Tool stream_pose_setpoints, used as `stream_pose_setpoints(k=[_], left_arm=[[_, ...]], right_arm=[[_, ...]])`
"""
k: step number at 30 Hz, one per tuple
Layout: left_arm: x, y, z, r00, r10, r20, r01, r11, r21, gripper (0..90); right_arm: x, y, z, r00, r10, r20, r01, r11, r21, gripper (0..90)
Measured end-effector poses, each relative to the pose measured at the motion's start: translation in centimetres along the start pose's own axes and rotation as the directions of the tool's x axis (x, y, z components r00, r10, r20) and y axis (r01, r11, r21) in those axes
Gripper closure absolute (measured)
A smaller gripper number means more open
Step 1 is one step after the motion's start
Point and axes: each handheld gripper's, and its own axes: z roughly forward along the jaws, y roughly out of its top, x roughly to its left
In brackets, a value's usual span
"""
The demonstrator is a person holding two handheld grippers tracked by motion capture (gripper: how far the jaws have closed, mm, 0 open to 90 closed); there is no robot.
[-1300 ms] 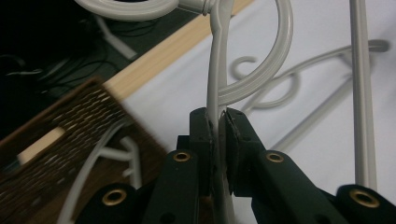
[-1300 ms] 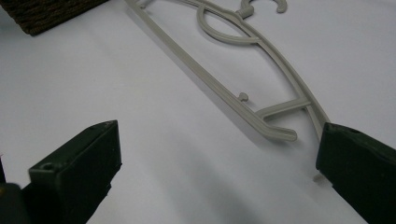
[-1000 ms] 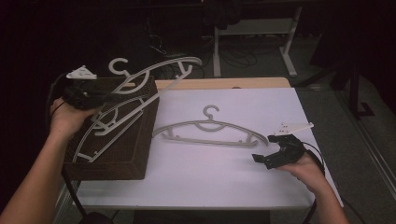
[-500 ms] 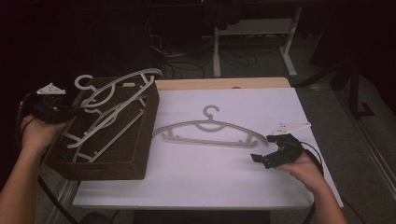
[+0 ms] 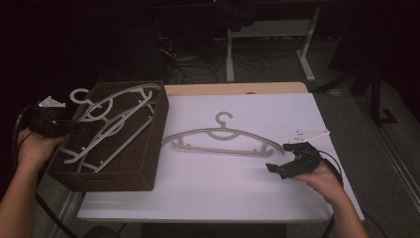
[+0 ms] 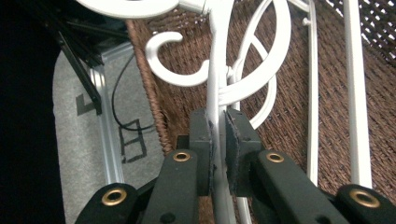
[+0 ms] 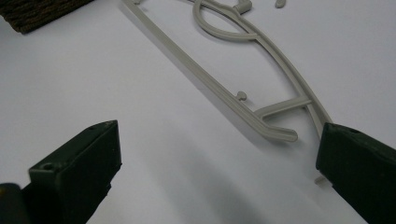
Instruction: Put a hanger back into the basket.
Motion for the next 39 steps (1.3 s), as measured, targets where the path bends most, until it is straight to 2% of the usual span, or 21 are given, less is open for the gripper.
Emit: stream_pose_setpoints(k=[3, 5, 7, 9, 12, 17, 22, 26, 30, 34, 39], left_arm=[[-0.2, -0.2, 0.9, 1.0000, -0.005, 0.007, 0.005, 0.9998, 0.020, 82.5], [-0.2, -0.3, 1.4, 0.9995, -0.017, 0.027, 0.016, 0.9996, 0.023, 82.3], [-0.2, -0.5, 1.9, 0.9976, -0.045, 0.052, 0.043, 0.9984, 0.038, 81.2], [-0.2, -0.5, 2.0, 0.9963, -0.065, 0.056, 0.064, 0.9978, 0.019, 74.9], [-0.2, -0.4, 1.8, 0.9923, -0.092, 0.083, 0.093, 0.9956, -0.012, 64.5], [-0.6, 0.2, 1.2, 0.9801, -0.117, 0.160, 0.130, 0.9891, -0.070, 54.9], [-1.9, 1.1, 0.8, 0.9672, -0.105, 0.231, 0.134, 0.9845, -0.114, 47.7], [-3.3, 2.0, 0.6, 0.9505, -0.083, 0.299, 0.132, 0.9802, -0.147, 42.2], [-5.2, 3.2, 0.5, 0.9336, -0.037, 0.356, 0.106, 0.9787, -0.176, 36.3], [-7.5, 4.5, 0.6, 0.9126, 0.003, 0.409, 0.094, 0.9721, -0.215, 32.1], [-11.3, 6.6, 0.5, 0.8825, 0.063, 0.466, 0.067, 0.9645, -0.256, 29.1]], right_arm=[[0.0, 0.0, 0.0, 1.0000, 0.003, 0.001, -0.003, 1.000, 0.001, 0.0], [0.0, 0.0, -0.1, 1.0000, 0.005, 0.001, -0.005, 1.000, 0.001, 0.0], [-0.1, -0.1, -0.1, 1.0000, 0.004, 0.001, -0.004, 1.000, 0.000, 0.0], [-0.1, -0.1, -0.2, 1.0000, 0.002, 0.002, -0.002, 1.000, -0.001, 0.0], [0.0, -0.1, -0.2, 1.0000, 0.004, 0.001, -0.004, 1.000, -0.002, 0.0], [0.0, 0.0, -0.2, 1.0000, 0.002, 0.001, -0.002, 1.000, -0.003, 0.0], [0.0, -0.1, -0.3, 1.0000, 0.000, 0.001, 0.000, 1.000, -0.003, 0.0], [0.0, -0.1, -0.4, 1.0000, 0.000, 0.002, 0.000, 1.000, -0.005, 0.0], [0.0, -0.1, -0.4, 1.0000, 0.001, 0.002, -0.001, 1.000, -0.007, 0.0], [-0.1, -0.1, -0.3, 1.0000, 0.001, 0.005, -0.001, 1.000, -0.001, 0.0], [-0.1, 0.0, -0.3, 1.0000, 0.005, 0.003, -0.005, 1.000, -0.005, 0.0]])
